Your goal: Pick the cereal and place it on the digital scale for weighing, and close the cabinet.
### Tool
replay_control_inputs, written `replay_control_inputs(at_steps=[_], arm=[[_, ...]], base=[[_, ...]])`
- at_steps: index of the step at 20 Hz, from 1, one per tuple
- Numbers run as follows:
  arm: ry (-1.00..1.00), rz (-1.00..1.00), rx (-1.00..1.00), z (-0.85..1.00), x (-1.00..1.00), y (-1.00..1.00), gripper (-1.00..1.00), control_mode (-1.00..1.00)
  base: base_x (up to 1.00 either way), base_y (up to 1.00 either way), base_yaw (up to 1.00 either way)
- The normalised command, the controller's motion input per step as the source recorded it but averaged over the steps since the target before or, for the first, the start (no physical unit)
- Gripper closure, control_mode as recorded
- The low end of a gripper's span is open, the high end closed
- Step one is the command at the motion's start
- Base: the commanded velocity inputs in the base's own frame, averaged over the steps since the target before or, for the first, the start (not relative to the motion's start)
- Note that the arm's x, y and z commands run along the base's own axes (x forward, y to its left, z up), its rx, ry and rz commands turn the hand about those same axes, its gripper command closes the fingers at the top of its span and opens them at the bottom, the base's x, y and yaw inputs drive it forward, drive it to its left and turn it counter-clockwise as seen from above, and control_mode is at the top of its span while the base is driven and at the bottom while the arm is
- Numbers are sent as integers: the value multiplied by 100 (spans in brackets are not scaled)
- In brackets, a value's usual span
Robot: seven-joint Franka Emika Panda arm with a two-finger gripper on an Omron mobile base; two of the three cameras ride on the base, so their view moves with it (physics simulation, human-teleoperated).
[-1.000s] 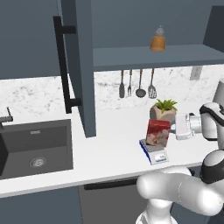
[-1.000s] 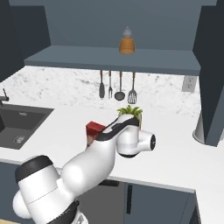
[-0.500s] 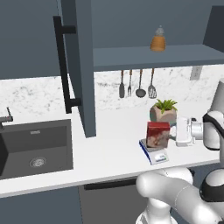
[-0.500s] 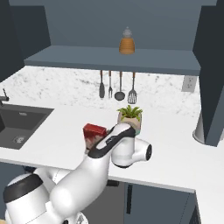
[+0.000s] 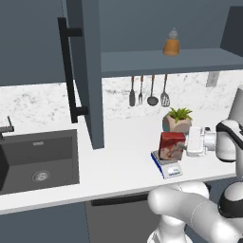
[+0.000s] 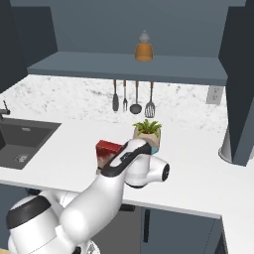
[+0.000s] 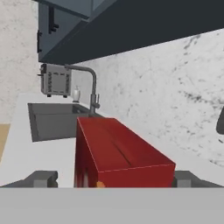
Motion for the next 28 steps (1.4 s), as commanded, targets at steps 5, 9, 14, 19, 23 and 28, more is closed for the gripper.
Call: replay_control_inputs(at_steps=[5,9,14,19,23,28], arm=[[0,0,3,0,1,-27,-100,-100],[-1,0,3,2,0,-25,-100,-100],[-12,-3,11,8,-9,-55,-100,-100],[-26,-10,21,13,-40,-68,-100,-100],[-45,-10,30,48,-46,-58,-100,-100],[-51,-6,31,73,-22,-58,-100,-100]], base=[[0,0,0],[0,0,0],[0,0,0],[0,0,0],[0,0,0],[0,0,0]])
